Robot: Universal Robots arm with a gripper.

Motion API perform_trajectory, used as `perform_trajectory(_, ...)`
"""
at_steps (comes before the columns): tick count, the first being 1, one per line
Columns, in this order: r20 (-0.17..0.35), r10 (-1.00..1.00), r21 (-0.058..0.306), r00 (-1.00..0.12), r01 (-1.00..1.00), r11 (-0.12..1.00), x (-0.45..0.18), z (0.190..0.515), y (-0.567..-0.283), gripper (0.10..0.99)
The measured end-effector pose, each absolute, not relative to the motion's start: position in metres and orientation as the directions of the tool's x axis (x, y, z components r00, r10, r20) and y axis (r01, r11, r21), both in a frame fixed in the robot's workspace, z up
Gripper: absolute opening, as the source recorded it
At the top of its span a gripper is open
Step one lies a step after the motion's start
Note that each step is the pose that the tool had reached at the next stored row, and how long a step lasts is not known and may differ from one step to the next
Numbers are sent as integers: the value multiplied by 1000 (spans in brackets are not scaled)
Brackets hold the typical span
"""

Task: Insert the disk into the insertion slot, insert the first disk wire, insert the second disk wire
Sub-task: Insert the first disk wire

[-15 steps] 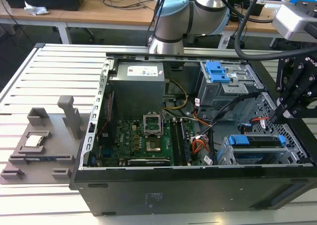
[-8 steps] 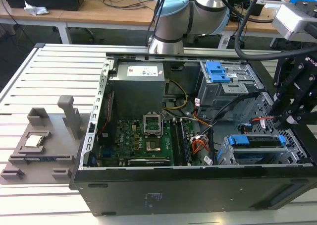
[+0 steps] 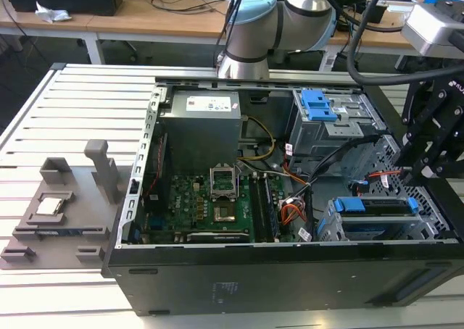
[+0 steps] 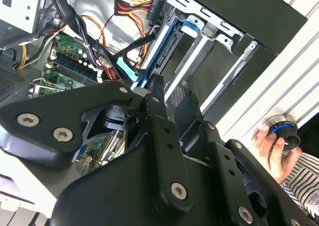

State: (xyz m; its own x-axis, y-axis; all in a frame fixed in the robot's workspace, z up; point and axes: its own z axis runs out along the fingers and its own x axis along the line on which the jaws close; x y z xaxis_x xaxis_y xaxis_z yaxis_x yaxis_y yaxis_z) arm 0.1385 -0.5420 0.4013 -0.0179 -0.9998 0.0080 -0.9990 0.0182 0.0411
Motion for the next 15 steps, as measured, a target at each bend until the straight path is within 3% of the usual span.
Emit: perform_trajectory(15,34,-999,41,-17,-999,18,170,386,-514,361)
